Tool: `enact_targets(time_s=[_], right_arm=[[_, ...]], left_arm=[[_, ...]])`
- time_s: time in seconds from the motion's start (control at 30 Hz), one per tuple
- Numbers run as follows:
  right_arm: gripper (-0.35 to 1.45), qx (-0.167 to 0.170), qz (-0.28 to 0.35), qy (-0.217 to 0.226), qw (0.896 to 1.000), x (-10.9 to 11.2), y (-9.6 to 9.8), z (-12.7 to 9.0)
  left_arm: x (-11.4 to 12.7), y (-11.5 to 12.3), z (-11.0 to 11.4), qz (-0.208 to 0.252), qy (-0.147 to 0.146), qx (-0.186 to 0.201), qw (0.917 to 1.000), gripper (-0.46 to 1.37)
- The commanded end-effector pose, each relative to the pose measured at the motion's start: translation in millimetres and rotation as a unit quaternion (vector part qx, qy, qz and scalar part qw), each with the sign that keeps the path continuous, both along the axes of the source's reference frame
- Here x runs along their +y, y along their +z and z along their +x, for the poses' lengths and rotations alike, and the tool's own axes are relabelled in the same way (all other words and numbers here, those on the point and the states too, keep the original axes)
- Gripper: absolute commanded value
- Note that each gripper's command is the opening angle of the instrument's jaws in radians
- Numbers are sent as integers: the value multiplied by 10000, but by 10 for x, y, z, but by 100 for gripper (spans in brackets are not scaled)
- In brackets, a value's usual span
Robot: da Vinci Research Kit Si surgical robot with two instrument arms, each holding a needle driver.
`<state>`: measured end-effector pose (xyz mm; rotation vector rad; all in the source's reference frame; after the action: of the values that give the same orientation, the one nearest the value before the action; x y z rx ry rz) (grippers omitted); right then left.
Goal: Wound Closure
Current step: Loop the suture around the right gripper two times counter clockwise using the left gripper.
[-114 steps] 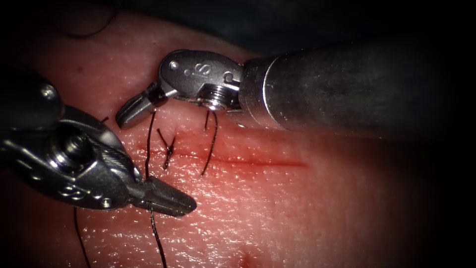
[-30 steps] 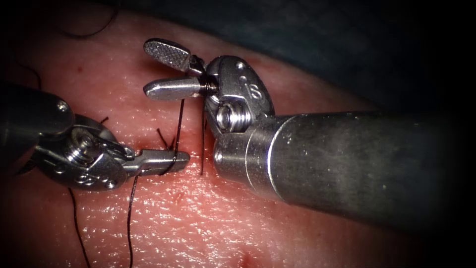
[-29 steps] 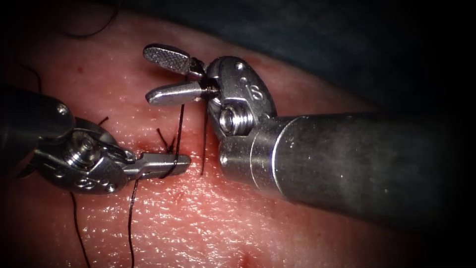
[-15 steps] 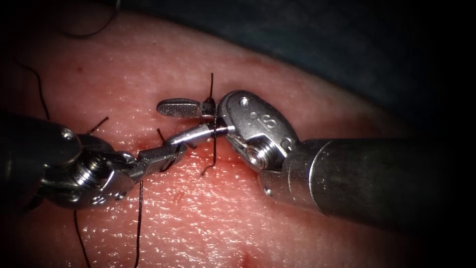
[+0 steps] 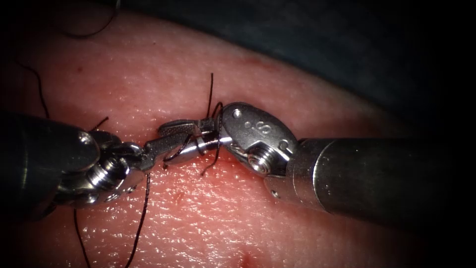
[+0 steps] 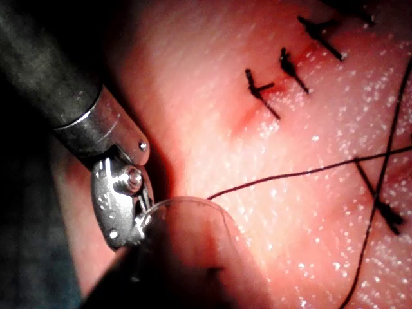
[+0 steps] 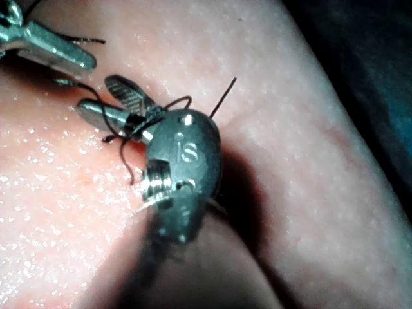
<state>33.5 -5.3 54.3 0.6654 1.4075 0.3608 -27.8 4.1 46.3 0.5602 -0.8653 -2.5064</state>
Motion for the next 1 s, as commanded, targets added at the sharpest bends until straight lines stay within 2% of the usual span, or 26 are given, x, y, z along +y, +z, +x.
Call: enact_targets(time_s=[0.03,0.13,0.3,0.4,0.57,0.77,1.0], right_arm=[[35,15,-18,-6,10000,-1,1,0],[35,39,-2,-83,10000,-4,2,-1],[34,152,102,-277,9994,-12,1,0],[33,235,172,-396,9988,-18,1,0],[34,373,257,-673,9967,-30,2,2],[30,765,312,-1084,9907,-37,-2,-4],[25,1292,403,-1237,9831,-39,-5,-10]], left_arm=[[3,-1,1,25,35,58,10000,-35],[12,-1,3,33,31,110,9999,-35],[28,3,7,-36,-59,-10,10000,-35],[36,8,6,-126,-47,-282,9995,-35],[51,21,4,40,-136,-1187,9928,-35],[60,39,8,285,-138,-1579,9869,-35],[64,63,14,574,-135,-1965,9787,-35]])
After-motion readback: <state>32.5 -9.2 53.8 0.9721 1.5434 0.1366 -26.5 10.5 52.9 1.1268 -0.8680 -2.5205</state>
